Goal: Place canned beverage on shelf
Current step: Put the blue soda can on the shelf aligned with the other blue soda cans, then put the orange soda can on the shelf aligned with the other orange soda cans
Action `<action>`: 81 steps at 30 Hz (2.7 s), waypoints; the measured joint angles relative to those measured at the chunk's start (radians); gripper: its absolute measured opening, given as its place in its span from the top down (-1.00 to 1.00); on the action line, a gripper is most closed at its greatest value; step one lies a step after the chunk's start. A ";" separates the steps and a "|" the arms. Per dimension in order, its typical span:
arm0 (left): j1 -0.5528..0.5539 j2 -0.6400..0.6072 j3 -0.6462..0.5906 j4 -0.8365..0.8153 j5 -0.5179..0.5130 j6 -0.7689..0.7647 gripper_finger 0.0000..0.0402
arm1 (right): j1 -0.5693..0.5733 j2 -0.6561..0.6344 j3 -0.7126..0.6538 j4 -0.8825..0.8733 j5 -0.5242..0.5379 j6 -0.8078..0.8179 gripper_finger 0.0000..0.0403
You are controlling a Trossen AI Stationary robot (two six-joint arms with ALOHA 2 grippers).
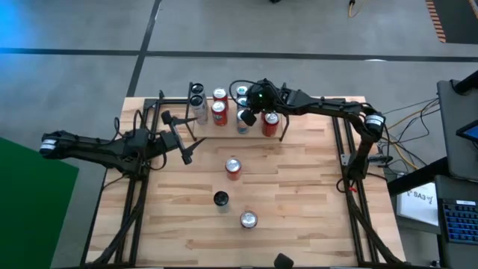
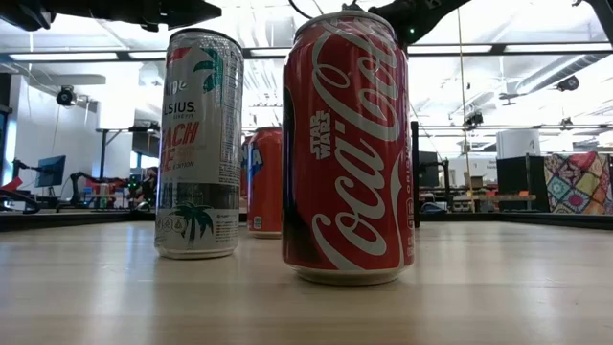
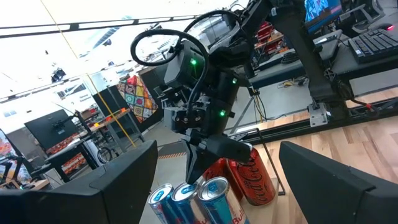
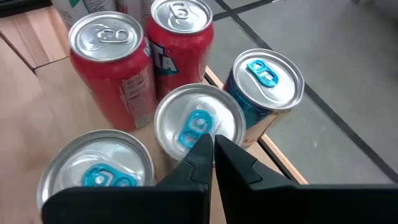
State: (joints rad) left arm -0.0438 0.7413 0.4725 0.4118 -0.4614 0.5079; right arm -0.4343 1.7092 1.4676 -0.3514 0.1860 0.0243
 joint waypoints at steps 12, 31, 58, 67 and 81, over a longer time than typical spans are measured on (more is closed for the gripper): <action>0.000 0.000 0.000 0.009 0.000 0.000 -0.60 | 0.059 -0.074 0.065 -0.017 -0.002 -0.063 0.96; -0.001 0.049 0.000 0.040 0.159 -0.149 -0.60 | 0.342 -0.228 -0.078 -0.136 -0.002 -0.087 0.96; -0.042 0.328 0.020 0.105 0.245 -0.367 -0.60 | 0.446 -0.495 -0.495 0.230 -0.002 -0.044 0.95; -0.045 0.406 0.017 0.093 0.245 -0.371 -0.60 | 0.445 -0.499 -0.506 0.410 -0.002 -0.129 0.95; -0.045 0.503 0.017 0.118 0.245 -0.370 -0.60 | 0.445 -0.497 -0.533 0.412 -0.003 -0.103 0.95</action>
State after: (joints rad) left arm -0.0883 1.2439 0.4892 0.5294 -0.2168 0.1376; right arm 0.0109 1.2118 0.9348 0.0610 0.1831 -0.0786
